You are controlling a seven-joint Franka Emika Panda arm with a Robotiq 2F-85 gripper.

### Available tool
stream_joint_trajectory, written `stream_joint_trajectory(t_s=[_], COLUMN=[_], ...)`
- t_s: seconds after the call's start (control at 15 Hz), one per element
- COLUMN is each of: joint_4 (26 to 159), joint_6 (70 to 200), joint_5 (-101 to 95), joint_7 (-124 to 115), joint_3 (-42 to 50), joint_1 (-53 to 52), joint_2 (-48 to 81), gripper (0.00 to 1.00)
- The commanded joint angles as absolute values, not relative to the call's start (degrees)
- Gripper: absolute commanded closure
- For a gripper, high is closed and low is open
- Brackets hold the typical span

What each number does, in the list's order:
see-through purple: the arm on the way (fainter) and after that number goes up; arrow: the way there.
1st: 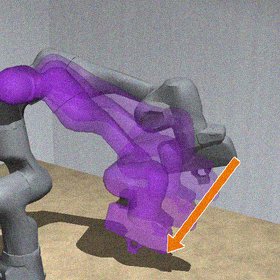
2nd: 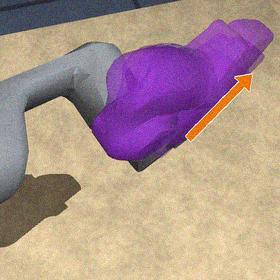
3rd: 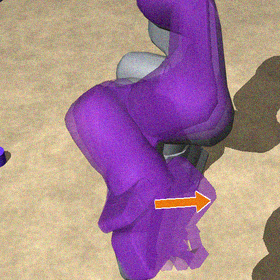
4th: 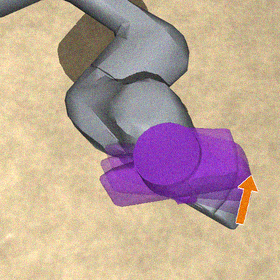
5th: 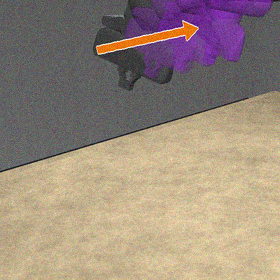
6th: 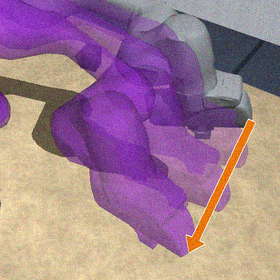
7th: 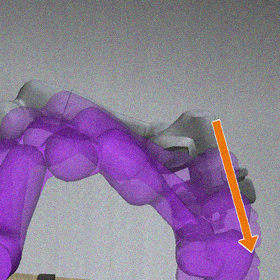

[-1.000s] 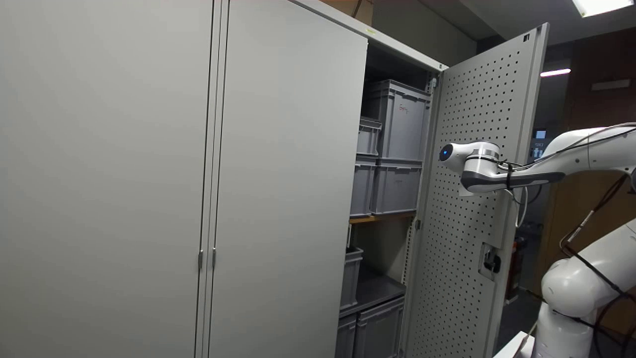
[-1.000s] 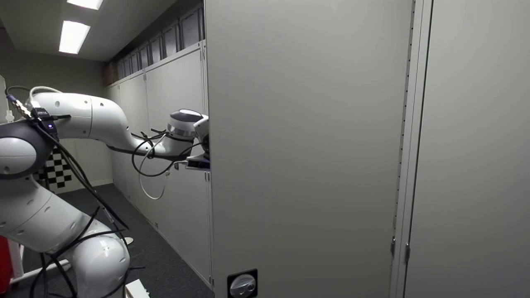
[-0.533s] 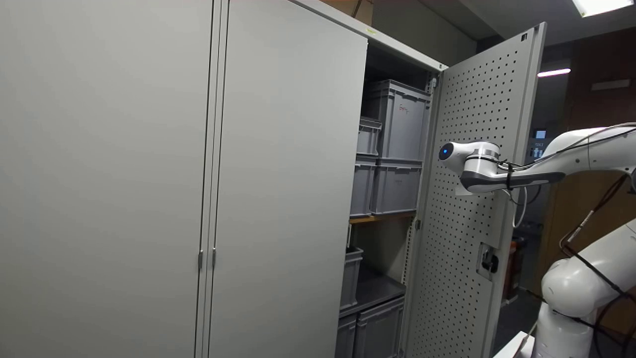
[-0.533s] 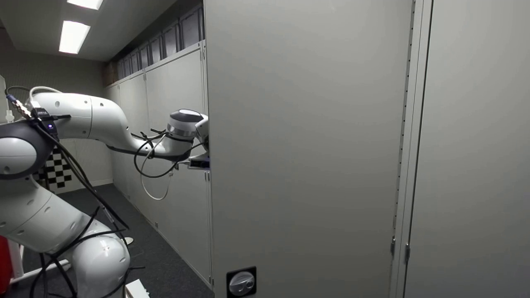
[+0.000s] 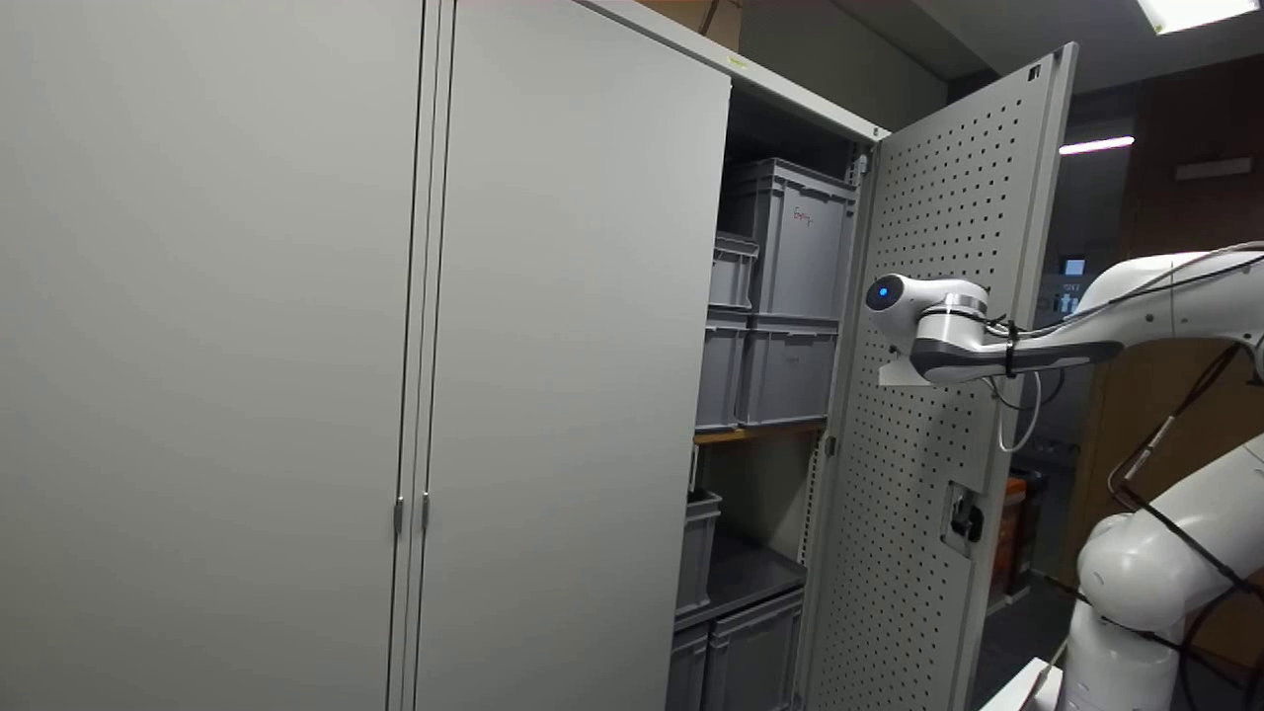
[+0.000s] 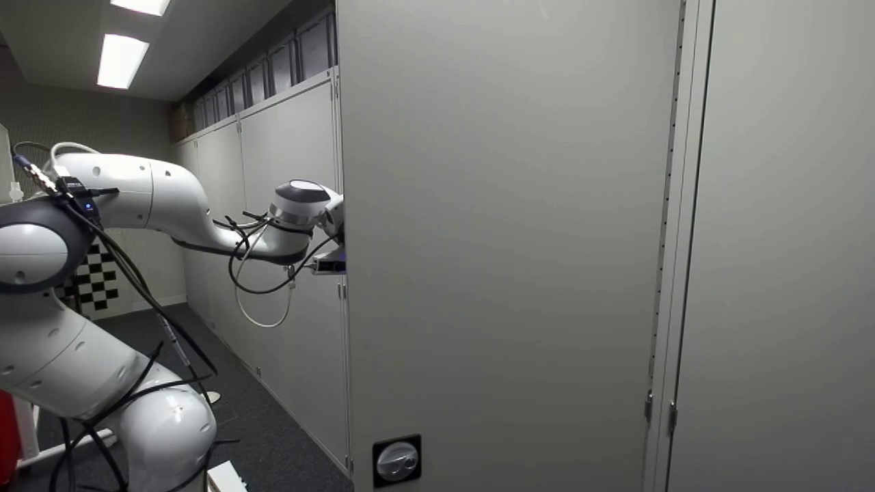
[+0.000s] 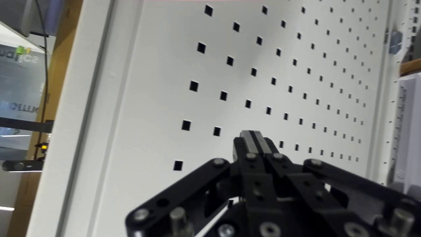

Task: Open the locker on the right

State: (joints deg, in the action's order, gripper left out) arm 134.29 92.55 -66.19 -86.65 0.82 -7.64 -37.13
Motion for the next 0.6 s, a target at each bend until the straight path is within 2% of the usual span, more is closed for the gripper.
stream_joint_trajectory(t_s=[0.0, 0.53], joint_4=[133.88, 134.35], joint_6=[98.83, 121.79], joint_5=[-63.94, -55.08], joint_7=[-82.00, -68.55], joint_3=[0.45, 2.59], joint_1=[-8.51, -8.53], joint_2=[-37.98, -38.97], gripper=[1.00, 1.00])
